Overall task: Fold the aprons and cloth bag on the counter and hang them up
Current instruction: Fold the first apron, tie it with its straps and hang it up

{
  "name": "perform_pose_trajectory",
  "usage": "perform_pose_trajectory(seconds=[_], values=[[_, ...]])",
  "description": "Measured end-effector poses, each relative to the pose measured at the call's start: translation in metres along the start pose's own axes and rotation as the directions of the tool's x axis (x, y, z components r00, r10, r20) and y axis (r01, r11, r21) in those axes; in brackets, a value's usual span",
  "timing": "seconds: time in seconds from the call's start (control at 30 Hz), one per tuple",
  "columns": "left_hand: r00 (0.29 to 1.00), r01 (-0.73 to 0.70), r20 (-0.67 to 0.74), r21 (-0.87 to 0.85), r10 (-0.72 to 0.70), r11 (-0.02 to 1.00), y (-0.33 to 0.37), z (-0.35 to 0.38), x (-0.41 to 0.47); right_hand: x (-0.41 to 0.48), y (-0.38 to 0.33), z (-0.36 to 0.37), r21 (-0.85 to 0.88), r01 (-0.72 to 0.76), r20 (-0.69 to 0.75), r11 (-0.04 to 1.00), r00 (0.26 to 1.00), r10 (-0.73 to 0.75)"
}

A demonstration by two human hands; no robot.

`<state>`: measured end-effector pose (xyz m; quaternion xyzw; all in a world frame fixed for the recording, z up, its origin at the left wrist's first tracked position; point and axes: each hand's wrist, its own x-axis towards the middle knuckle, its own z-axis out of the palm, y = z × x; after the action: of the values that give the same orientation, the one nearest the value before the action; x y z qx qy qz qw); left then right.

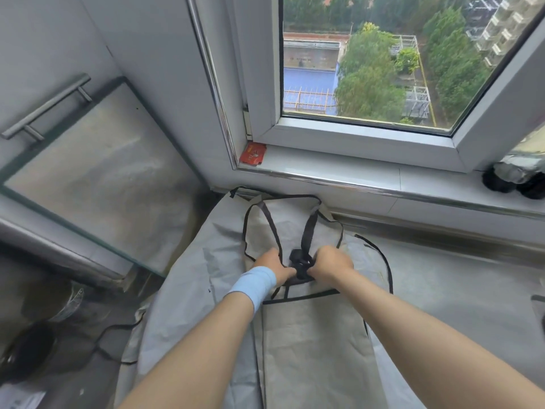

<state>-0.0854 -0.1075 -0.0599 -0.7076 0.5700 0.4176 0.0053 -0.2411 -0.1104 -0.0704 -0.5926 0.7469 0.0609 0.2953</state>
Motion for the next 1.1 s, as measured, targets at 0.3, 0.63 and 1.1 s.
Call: perform_pose_trajectory(seconds=[0.3, 0.63, 1.1], values=[[0.989, -0.080, 0.089, -0.353, 0.118, 0.932, 0.027, -0.038, 0.001, 0.000, -0.032, -0.066, 0.616, 0.278, -0.176, 0.737, 0.961, -0.215], [0.995, -0.042, 0.029, -0.770, 0.099, 0.636, 0.042, -0.105, 0.010, 0.006, -0.023, -0.083, 0.910, -0.089, 0.213, 0.404, 0.938, -0.273], [0.799, -0.030, -0.518, -0.541, -0.305, 0.841, 0.034, -0.127, 0.013, 0.020, -0.074, -0.154, 0.970, 0.175, -0.144, 0.167, 0.973, -0.181]])
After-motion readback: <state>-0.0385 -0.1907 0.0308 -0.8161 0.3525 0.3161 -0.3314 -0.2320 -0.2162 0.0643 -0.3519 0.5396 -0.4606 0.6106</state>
